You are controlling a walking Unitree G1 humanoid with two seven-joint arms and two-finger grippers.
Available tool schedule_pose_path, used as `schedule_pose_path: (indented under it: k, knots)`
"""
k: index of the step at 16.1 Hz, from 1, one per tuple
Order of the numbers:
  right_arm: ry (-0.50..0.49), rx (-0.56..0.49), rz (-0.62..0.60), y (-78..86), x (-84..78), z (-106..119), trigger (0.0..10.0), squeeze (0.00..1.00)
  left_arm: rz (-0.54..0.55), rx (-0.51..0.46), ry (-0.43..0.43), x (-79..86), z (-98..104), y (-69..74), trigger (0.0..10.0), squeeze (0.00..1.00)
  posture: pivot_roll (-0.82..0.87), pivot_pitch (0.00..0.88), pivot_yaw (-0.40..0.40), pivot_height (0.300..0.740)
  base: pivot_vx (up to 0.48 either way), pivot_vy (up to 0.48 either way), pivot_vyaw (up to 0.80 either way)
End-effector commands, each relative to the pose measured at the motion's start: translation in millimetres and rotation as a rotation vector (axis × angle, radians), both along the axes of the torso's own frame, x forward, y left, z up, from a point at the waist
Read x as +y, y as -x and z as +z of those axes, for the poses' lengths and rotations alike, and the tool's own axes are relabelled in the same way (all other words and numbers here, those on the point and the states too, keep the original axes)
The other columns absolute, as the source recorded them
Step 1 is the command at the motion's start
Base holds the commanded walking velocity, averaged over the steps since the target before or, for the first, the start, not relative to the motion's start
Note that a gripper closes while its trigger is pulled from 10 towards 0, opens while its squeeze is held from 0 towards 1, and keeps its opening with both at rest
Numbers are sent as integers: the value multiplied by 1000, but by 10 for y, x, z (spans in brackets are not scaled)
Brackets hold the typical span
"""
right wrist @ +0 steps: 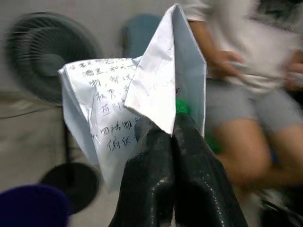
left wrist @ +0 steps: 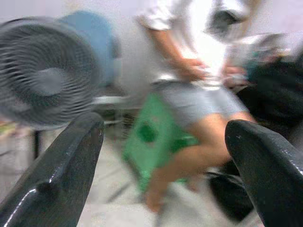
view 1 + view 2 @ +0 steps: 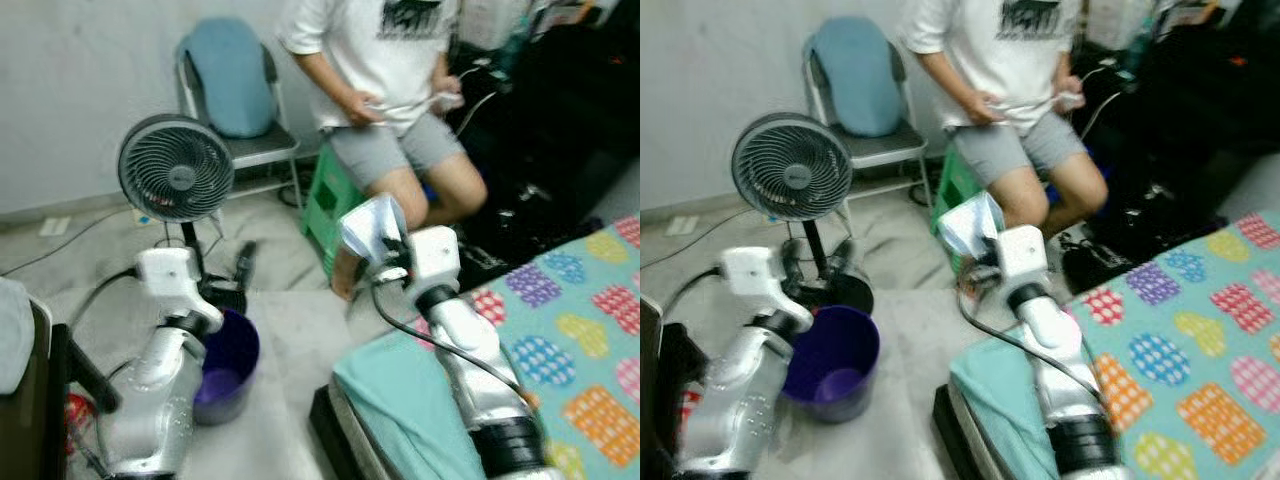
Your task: Clean up the room
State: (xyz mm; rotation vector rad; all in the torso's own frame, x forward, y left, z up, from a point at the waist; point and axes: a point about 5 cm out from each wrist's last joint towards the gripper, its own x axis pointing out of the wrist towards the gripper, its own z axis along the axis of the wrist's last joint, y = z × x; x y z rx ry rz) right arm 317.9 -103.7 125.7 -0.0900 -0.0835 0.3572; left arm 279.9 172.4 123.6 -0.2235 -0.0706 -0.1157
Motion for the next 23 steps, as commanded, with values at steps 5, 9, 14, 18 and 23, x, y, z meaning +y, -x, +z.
schedule_pose_path:
  k: [5,9,14,18,23]
  knots:
    - [12,-7,-26,-22,-97,13,10000,0,5,10,7,-43,-14,-19,10000,0,-2,37,-91,740,0,0,0]
    - [34,-19,-17,-23,-84,17,10000,0,25,9,7,-29,-12,-29,10000,0,-2,37,-92,740,0,0,600]
    - [32,-22,-17,-29,-87,20,10000,0,19,11,26,-35,-19,-39,10000,0,-3,33,-92,740,0,0,800]
    - [31,-25,-14,-27,-84,23,10000,0,6,9,26,-52,-13,-41,10000,0,-4,34,-91,740,0,0,800]
    - [27,-28,-11,-38,-70,23,10000,0,-14,-7,23,-71,4,-45,10000,0,-1,20,-91,740,0,0,800]
